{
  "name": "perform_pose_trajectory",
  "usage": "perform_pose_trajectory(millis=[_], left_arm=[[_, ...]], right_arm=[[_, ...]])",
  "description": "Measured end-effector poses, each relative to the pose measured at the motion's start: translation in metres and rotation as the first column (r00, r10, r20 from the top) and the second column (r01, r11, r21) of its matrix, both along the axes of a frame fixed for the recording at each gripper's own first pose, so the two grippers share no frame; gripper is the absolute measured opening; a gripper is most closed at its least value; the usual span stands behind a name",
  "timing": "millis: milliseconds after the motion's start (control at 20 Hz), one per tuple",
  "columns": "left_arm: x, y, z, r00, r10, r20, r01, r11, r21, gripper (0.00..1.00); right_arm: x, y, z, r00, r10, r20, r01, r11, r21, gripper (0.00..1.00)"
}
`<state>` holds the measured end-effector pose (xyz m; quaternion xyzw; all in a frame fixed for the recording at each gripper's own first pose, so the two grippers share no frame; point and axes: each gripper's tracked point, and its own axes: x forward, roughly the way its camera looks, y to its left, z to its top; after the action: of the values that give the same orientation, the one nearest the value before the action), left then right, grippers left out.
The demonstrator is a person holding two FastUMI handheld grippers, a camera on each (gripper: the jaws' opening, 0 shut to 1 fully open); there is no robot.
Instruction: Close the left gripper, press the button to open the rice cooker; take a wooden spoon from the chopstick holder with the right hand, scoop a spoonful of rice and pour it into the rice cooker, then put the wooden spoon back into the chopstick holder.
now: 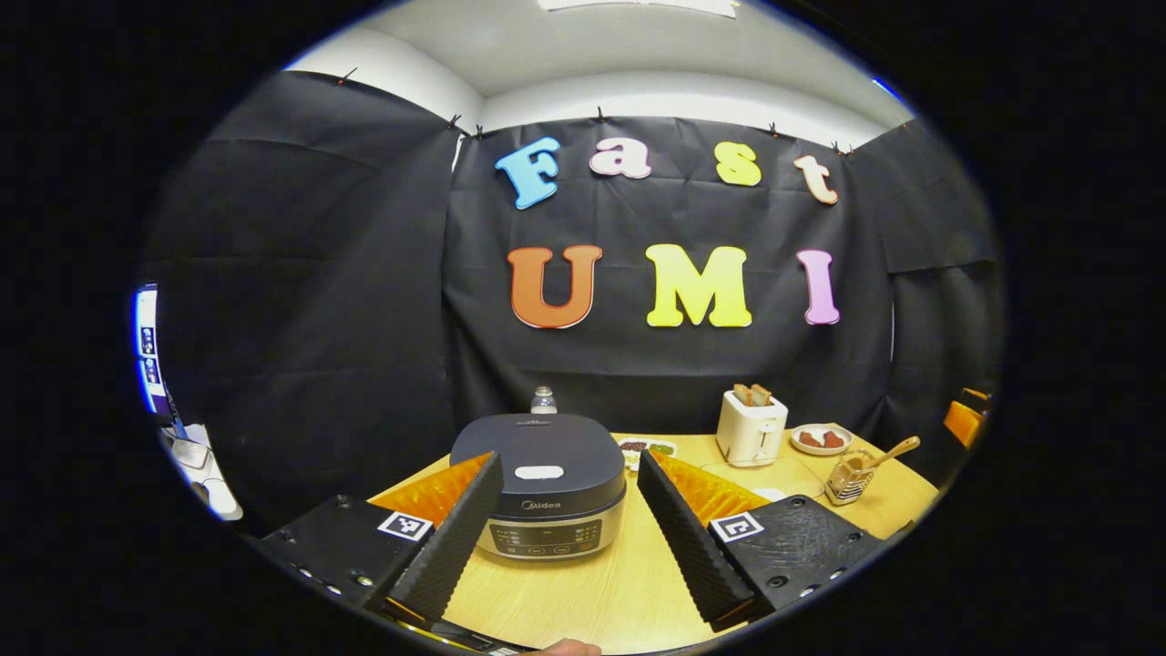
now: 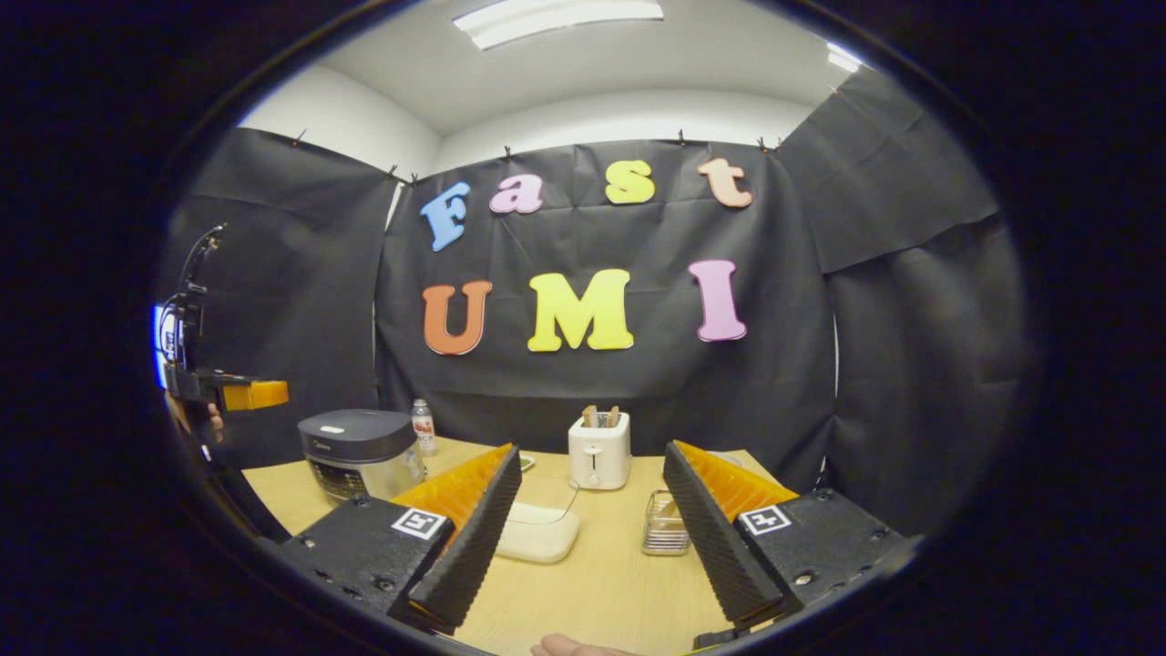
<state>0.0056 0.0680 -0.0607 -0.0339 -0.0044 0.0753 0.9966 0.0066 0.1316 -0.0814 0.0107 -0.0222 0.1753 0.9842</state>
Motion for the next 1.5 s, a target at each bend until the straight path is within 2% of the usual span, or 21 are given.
perform_pose_trajectory(millis=[150,200,250,300,350,400,500,600,750,800,850,1000,1100,1350,1400,1500], left_arm=[[-0.024,-0.021,0.006,0.998,-0.052,0.038,0.051,0.998,0.03,0.95],[-0.029,-0.022,0.008,0.998,-0.044,0.054,0.042,0.999,0.035,0.95],[-0.036,-0.022,0.008,0.997,-0.04,0.062,0.038,0.999,0.036,0.95],[-0.043,-0.023,0.006,0.997,-0.038,0.063,0.036,0.999,0.034,0.94],[-0.049,-0.026,0.007,0.997,-0.038,0.071,0.036,0.999,0.032,0.94],[-0.052,-0.031,0.007,0.996,-0.048,0.079,0.046,0.999,0.028,0.94],[-0.06,-0.047,0.008,0.992,-0.089,0.088,0.087,0.996,0.025,0.94],[-0.061,-0.055,0.008,0.989,-0.117,0.094,0.114,0.993,0.036,0.95],[-0.058,-0.056,0.013,0.986,-0.118,0.114,0.112,0.992,0.058,0.95],[-0.056,-0.061,0.012,0.985,-0.13,0.115,0.124,0.991,0.058,0.94],[-0.054,-0.068,0.009,0.984,-0.145,0.106,0.14,0.989,0.055,0.94],[-0.048,-0.075,0.004,0.981,-0.17,0.089,0.165,0.984,0.066,0.94],[-0.044,-0.07,-0.002,0.985,-0.155,0.078,0.15,0.986,0.07,0.94],[-0.042,-0.073,-0.002,0.986,-0.154,0.065,0.151,0.987,0.05,0.94],[-0.042,-0.075,-0.003,0.984,-0.169,0.061,0.167,0.985,0.041,0.94],[-0.045,-0.088,-0.003,0.974,-0.219,0.062,0.22,0.976,0.0,0.94]], right_arm=[[-0.009,0.005,0.002,1.0,0.019,-0.01,-0.019,1.0,-0.006,1.0],[-0.009,0.003,0.003,1.0,0.01,-0.006,-0.01,1.0,-0.014,1.0],[-0.011,0.0,0.006,1.0,-0.001,0.0,0.001,1.0,-0.018,0.95],[-0.011,-0.003,0.008,1.0,-0.014,0.008,0.015,1.0,-0.02,1.0],[-0.012,-0.006,0.009,1.0,-0.022,0.012,0.022,1.0,-0.021,0.95],[-0.013,-0.008,0.01,1.0,-0.029,0.013,0.029,0.999,-0.014,1.0],[-0.014,-0.012,0.009,1.0,-0.03,0.0,0.03,1.0,0.005,1.0],[-0.013,-0.015,0.009,0.999,-0.041,-0.001,0.041,0.999,0.005,1.0],[-0.012,-0.019,0.01,0.999,-0.053,0.004,0.053,0.999,0.01,1.0],[-0.011,-0.021,0.008,0.998,-0.057,0.001,0.057,0.998,0.007,0.96],[-0.009,-0.024,0.007,0.998,-0.065,-0.004,0.065,0.998,0.004,1.0],[-0.004,-0.021,0.001,0.998,-0.055,-0.023,0.055,0.998,0.017,1.0],[0.0,-0.026,-0.002,0.997,-0.063,-0.034,0.064,0.998,0.017,0.96],[-0.002,-0.029,0.004,0.997,-0.081,-0.015,0.081,0.997,0.014,0.96],[-0.002,-0.028,0.004,0.997,-0.079,-0.012,0.079,0.997,0.014,1.0],[-0.002,-0.028,0.003,0.997,-0.076,-0.012,0.076,0.997,0.016,0.96]])
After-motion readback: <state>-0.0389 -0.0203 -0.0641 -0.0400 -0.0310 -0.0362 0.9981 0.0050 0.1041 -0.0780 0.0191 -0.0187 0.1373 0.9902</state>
